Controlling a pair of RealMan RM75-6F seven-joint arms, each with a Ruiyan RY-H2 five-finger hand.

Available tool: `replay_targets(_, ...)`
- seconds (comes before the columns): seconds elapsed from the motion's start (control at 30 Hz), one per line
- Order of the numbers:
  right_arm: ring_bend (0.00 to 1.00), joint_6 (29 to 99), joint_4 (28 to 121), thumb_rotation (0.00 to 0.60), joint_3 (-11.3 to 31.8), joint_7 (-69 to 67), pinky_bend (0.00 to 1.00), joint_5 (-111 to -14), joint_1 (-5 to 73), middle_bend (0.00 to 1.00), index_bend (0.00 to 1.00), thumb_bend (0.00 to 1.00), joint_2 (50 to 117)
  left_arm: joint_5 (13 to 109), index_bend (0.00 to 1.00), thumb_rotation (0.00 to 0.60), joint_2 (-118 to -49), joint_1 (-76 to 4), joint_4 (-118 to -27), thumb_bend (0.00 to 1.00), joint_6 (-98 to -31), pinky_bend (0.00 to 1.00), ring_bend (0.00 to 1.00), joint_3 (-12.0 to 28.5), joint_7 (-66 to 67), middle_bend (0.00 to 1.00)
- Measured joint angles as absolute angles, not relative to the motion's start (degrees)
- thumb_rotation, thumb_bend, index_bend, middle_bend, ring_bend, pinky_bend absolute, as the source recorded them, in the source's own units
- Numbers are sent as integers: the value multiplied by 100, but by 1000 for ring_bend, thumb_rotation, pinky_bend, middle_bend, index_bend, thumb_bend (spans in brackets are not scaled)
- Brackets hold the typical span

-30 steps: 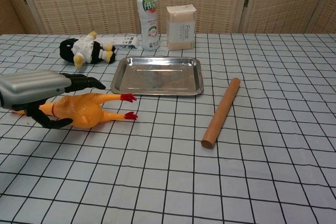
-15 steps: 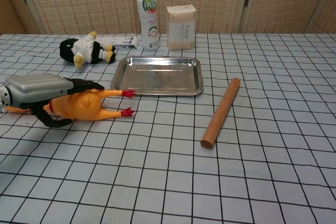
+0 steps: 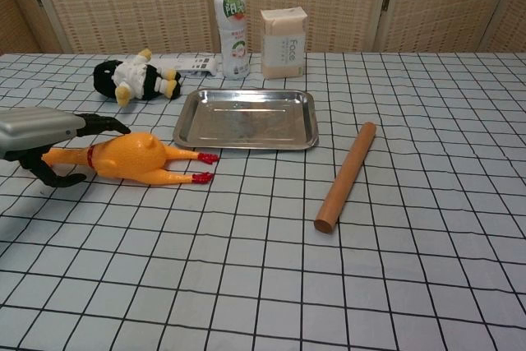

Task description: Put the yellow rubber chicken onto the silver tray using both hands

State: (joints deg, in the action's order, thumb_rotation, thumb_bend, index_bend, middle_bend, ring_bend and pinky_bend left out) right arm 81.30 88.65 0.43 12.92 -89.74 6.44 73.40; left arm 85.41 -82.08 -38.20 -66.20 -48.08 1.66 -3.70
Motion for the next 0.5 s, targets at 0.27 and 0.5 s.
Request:
replay_targets(0.27,0,8131,8875,600,20,1316,0,-8989,643,0,0,141,7352,8464,99,600,-8309,-3868,-6269,424,-4701,185,71,158,-579,137)
replay_targets(0.5,0,8136,8874,600,12,1319,0,-8993,644,0,0,141,7354,8464,473,600,-8535,-3922,-5795,560,-4673,295,280,125,-815,462)
